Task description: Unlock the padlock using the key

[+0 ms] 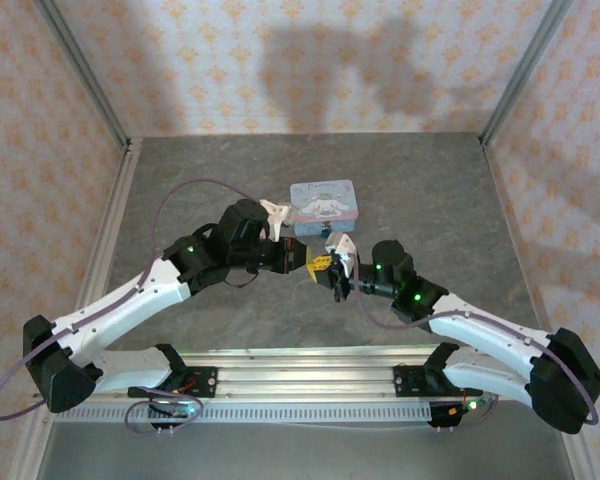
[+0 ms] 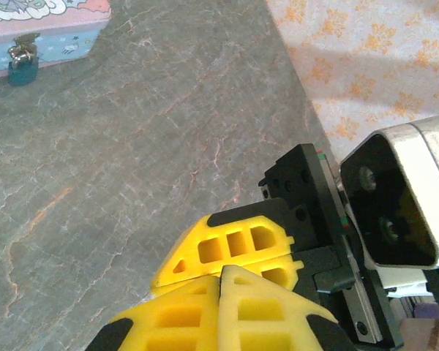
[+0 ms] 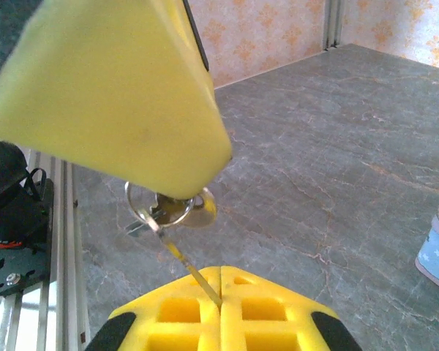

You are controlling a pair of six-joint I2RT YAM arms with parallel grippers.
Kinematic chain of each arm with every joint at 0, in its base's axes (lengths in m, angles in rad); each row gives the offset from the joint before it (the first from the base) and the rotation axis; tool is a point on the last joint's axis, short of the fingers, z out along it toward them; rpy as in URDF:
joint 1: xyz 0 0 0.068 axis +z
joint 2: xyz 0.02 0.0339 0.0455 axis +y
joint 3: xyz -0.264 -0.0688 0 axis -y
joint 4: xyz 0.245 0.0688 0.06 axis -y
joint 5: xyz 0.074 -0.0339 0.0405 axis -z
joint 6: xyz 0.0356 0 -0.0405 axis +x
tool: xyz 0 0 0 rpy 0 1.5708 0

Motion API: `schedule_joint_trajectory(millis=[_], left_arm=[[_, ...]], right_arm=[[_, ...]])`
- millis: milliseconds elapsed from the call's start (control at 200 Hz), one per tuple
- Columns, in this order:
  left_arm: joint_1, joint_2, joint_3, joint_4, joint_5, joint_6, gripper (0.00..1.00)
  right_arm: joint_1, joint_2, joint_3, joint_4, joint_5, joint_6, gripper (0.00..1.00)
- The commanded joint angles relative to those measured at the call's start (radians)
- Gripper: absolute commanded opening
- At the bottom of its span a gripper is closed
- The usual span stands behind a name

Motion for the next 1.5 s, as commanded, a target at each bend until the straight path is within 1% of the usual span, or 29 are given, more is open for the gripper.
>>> schedule_joint_trajectory(millis=[0, 125, 160, 190, 210, 230, 255, 285, 335, 611, 831, 846, 931, 1026, 1116, 1231, 1256, 1351, 1396, 1441, 1496], left_arm=[[0.015, -0.024, -0.015, 0.019, 0.027, 0.013, 0.0], [0.022, -0.042, -0.029, 0.037, 0.032, 0.02, 0.0], [0.023, -0.049, -0.032, 0.038, 0.031, 0.022, 0.0], [0.026, -0.054, -0.032, 0.035, 0.031, 0.026, 0.0], [0.028, -0.058, -0.032, 0.033, 0.031, 0.027, 0.0], [0.03, -0.06, -0.032, 0.029, 0.031, 0.029, 0.0], [0.03, -0.064, -0.032, 0.026, 0.033, 0.031, 0.0], [0.034, -0.066, -0.032, 0.023, 0.037, 0.035, 0.0], [0.036, -0.066, -0.032, 0.018, 0.047, 0.039, 0.0], [0.039, -0.059, -0.03, 0.023, 0.106, 0.059, 0.0], [0.037, -0.048, -0.027, 0.022, 0.154, 0.063, 0.0], [0.039, -0.046, -0.027, 0.021, 0.157, 0.088, 0.0], [0.038, -0.04, -0.026, 0.015, 0.168, 0.099, 0.0], [0.037, -0.036, -0.027, 0.009, 0.178, 0.11, 0.0], [0.038, -0.032, -0.029, 0.007, 0.182, 0.115, 0.0], [0.039, -0.031, -0.029, 0.006, 0.186, 0.122, 0.0], [0.039, -0.031, -0.029, 0.005, 0.185, 0.123, 0.0], [0.039, -0.033, -0.029, 0.0, 0.181, 0.126, 0.0], [0.04, -0.036, -0.029, -0.004, 0.178, 0.128, 0.0], [0.041, -0.038, -0.03, -0.009, 0.175, 0.129, 0.0], [0.046, -0.045, -0.033, -0.013, 0.171, 0.132, 0.0]], right_arm=[[0.007, -0.033, 0.028, -0.057, -0.028, -0.035, 0.0], [0.007, -0.045, 0.035, -0.106, 0.017, -0.023, 0.0], [0.007, -0.052, 0.03, -0.111, 0.022, -0.023, 0.09], [0.006, -0.06, 0.025, -0.113, 0.024, -0.022, 0.2], [0.007, -0.065, 0.02, -0.113, 0.023, -0.021, 0.31], [0.007, -0.069, 0.016, -0.114, 0.022, -0.02, 0.38], [0.007, -0.074, 0.013, -0.115, 0.018, -0.02, 0.45], [0.007, -0.079, 0.01, -0.116, 0.014, -0.019, 0.49], [0.007, -0.082, 0.009, -0.117, 0.007, -0.017, 0.51], [0.015, -0.053, 0.038, -0.082, -0.012, -0.064, 0.52], [0.027, -0.023, 0.064, -0.046, -0.029, -0.091, 0.52], [0.027, -0.021, 0.065, -0.043, -0.029, -0.091, 0.52], [0.027, -0.021, 0.066, -0.023, -0.038, -0.088, 0.51], [0.028, -0.023, 0.071, -0.018, -0.056, -0.082, 0.49], [0.028, -0.021, 0.078, -0.027, -0.072, -0.08, 0.46], [0.028, -0.019, 0.081, -0.036, -0.081, -0.08, 0.36], [0.027, -0.018, 0.081, -0.038, -0.084, -0.08, 0.32], [0.028, -0.017, 0.086, -0.055, -0.096, -0.087, 0.11], [0.028, -0.016, 0.088, -0.064, -0.099, -0.089, 0.04], [0.028, -0.019, 0.089, -0.07, -0.099, -0.091, 0.0], [0.028, -0.026, 0.092, -0.085, -0.097, -0.095, 0.0]])
